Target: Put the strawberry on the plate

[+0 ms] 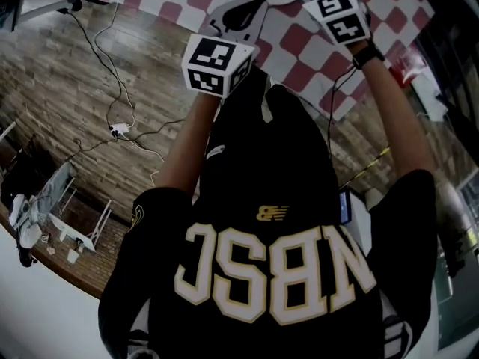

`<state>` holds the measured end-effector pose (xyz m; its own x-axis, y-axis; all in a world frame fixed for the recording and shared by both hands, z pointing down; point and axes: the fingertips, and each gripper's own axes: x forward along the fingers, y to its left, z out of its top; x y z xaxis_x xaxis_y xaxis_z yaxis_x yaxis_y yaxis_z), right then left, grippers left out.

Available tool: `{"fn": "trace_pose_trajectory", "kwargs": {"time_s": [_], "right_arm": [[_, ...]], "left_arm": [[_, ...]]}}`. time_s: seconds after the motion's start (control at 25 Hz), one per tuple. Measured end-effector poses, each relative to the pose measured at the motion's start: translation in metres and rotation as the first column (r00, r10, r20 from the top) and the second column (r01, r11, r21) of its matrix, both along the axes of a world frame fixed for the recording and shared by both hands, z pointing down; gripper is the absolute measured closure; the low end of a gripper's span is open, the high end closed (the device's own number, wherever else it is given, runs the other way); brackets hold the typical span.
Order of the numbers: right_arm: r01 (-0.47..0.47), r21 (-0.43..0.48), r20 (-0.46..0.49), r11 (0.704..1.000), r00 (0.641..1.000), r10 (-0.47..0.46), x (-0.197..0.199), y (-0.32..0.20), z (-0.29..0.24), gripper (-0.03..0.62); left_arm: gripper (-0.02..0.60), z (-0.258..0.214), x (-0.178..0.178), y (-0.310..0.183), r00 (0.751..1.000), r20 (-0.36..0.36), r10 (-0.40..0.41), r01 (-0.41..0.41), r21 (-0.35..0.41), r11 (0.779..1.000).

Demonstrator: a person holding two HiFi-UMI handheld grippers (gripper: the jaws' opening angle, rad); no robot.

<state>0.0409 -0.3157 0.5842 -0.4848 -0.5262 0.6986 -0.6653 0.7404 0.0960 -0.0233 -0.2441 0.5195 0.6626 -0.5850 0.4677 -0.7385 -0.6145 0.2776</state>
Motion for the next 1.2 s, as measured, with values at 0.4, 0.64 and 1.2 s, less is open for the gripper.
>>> {"fn": "trace_pose_trajectory", "kwargs": {"time_s": [0.4,0.64,1.2], "right_arm": [[-0.135,0.059,0.218,0.989,0.969,0.119,0.005,0.043,-0.083,0.458],[-0.272,0.102,0.386,0.957,0.897,0.214,0.020,0.068,-0.141,0.507],[-0.466,0.115,0.603,0.877,0.734,0.311,0.054,0.133,-0.243,0.565]], "left_arm": [[0.566,-0.069,0.004,0.003,0.998,-0.042,-0.044,0.048,0.116,0.992],[0.566,-0.116,0.015,0.016,0.993,-0.108,-0.055,0.074,0.176,0.982],[0.566,-0.199,0.021,0.061,0.971,-0.209,-0.118,0.176,0.287,0.942]]}}
